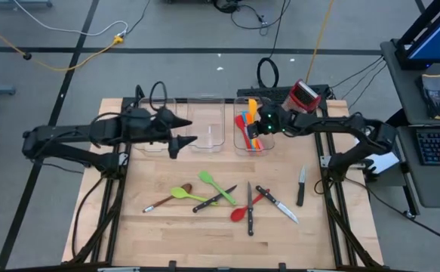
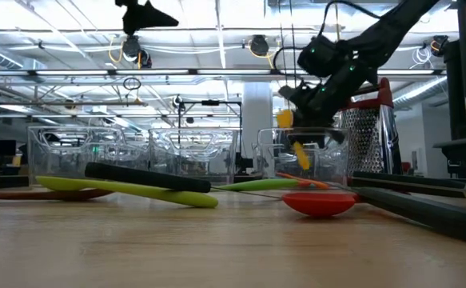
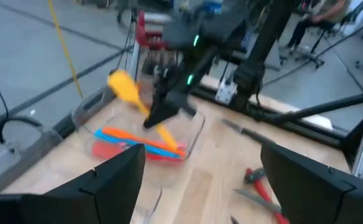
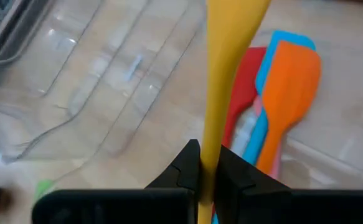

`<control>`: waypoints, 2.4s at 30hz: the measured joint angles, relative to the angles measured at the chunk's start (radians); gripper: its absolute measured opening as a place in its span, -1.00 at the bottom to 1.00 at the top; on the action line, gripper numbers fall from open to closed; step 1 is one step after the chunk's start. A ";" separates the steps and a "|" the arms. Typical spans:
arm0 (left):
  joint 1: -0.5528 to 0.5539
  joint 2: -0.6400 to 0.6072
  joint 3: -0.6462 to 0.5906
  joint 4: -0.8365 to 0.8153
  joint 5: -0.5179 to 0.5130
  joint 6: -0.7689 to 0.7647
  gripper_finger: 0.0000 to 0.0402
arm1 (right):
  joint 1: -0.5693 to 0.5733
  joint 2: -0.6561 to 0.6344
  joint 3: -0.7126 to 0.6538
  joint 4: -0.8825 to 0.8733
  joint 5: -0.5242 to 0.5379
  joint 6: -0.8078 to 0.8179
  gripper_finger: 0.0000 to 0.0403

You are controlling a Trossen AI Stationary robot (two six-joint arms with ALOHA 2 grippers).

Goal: Pick & Place Kitchen Items
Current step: Put the yellow spatula into the right transparent bin, then put the green spatula into the right transparent bin

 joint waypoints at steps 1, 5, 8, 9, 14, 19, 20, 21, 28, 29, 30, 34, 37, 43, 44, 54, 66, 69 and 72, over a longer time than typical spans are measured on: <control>0.006 -0.016 -0.014 0.007 -0.001 0.000 0.64 | -0.003 0.009 0.000 -0.011 -0.002 0.008 -0.95; 0.034 -0.054 -0.049 -0.018 -0.003 0.004 0.64 | -0.014 0.034 0.001 -0.020 -0.002 0.027 -0.95; 0.057 -0.077 -0.066 -0.016 0.004 0.017 0.61 | -0.025 0.049 0.002 -0.010 -0.002 0.027 -0.94; 0.063 -0.079 -0.074 -0.026 0.004 0.018 0.60 | -0.030 0.049 0.001 -0.024 -0.002 0.027 -0.94; 0.093 -0.082 -0.075 -0.028 0.005 0.032 0.56 | -0.051 0.047 0.000 -0.030 -0.006 0.024 -0.93; 0.117 -0.081 -0.075 -0.023 0.029 0.052 0.56 | -0.055 0.048 0.000 -0.031 -0.033 0.010 -0.92; 0.121 -0.082 -0.075 -0.022 0.041 0.053 0.56 | -0.055 0.048 -0.001 -0.032 -0.035 0.009 -0.92; 0.126 -0.082 -0.075 -0.022 0.052 0.054 0.57 | -0.051 0.050 0.000 -0.032 -0.036 0.007 -0.92; 0.141 -0.081 -0.075 -0.024 0.090 0.053 0.63 | -0.048 0.051 -0.001 -0.032 -0.033 -0.039 -0.88; 0.141 -0.081 -0.075 -0.024 0.090 0.053 0.63 | -0.048 0.051 -0.001 -0.031 -0.033 -0.047 -0.85; 0.141 -0.081 -0.075 -0.024 0.090 0.053 0.63 | -0.048 0.051 -0.001 -0.029 -0.033 -0.050 -0.82; 0.141 -0.081 -0.075 -0.024 0.091 0.053 0.60 | -0.048 0.051 -0.001 -0.027 -0.032 -0.047 -0.66; 0.141 -0.081 -0.075 -0.024 0.091 0.052 0.57 | -0.048 0.051 -0.001 -0.026 -0.029 -0.046 -0.54; 0.141 -0.081 -0.075 -0.025 0.091 0.052 0.55 | -0.048 0.047 -0.001 0.011 -0.032 -0.043 -0.41; 0.141 -0.081 -0.075 -0.025 0.091 0.048 0.56 | -0.048 0.042 -0.001 0.011 -0.032 -0.035 -0.40; 0.139 -0.081 -0.074 -0.053 0.091 0.053 0.65 | -0.034 -0.042 -0.001 0.064 -0.036 -0.034 -0.52; 0.138 -0.081 -0.074 -0.053 0.090 0.060 0.56 | 0.060 -0.204 -0.001 0.065 -0.033 -0.134 -0.93; 0.138 -0.081 -0.074 -0.053 0.091 0.060 0.57 | 0.082 -0.242 -0.001 0.066 -0.033 -0.151 -0.98; 0.138 -0.081 -0.074 -0.053 0.091 0.042 0.61 | 0.102 -0.281 -0.001 0.065 -0.033 -0.158 -0.97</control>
